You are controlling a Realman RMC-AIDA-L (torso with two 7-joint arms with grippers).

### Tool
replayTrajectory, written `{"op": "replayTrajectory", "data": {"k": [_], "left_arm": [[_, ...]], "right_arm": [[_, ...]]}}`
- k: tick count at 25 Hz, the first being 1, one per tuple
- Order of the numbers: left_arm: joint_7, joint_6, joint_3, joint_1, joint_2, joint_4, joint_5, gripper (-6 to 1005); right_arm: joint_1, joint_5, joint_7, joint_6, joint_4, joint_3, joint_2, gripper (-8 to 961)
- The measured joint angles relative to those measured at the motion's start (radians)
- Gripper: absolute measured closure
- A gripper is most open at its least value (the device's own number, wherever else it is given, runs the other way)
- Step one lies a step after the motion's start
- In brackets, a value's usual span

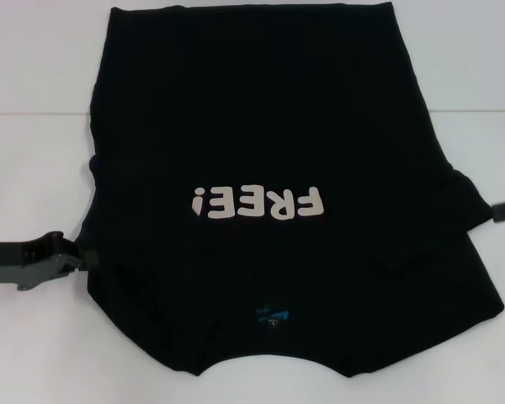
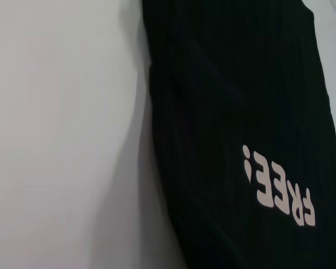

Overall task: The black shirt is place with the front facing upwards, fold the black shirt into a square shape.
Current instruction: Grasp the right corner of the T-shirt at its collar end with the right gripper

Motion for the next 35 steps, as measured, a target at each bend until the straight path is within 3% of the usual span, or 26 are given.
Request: {"op": "replayTrajectory", "data": {"k": [6, 13, 18, 26, 32, 35], "left_arm": [[0.0, -0.007, 0.002, -0.018, 0.003, -0.005, -0.001, 979], [0.0, -0.01, 0.001, -0.021, 0.002, -0.006, -0.001, 975], [0.0, -0.01, 0.0, -0.021, 0.0, -0.007, -0.001, 971], [0.0, -0.016, -0.001, -0.02, -0.003, -0.009, -0.001, 966], [0.0, -0.016, -0.001, -0.015, -0.004, -0.009, 0.0, 962], [0.0, -0.015, -0.001, -0.013, -0.004, -0.009, 0.0, 960]], "right_arm": [[-0.022, -0.053, -0.019, 0.002, -0.004, -0.001, 0.017, 315], [-0.034, -0.093, -0.085, 0.028, -0.001, -0.003, 0.064, 316], [-0.035, -0.141, -0.086, 0.051, 0.003, -0.005, 0.082, 315], [-0.043, -0.148, -0.078, 0.052, 0.004, 0.005, 0.085, 316], [-0.044, -0.149, -0.07, 0.048, 0.004, -0.002, 0.086, 398], [-0.045, -0.158, -0.063, 0.046, 0.004, -0.003, 0.086, 501]]}}
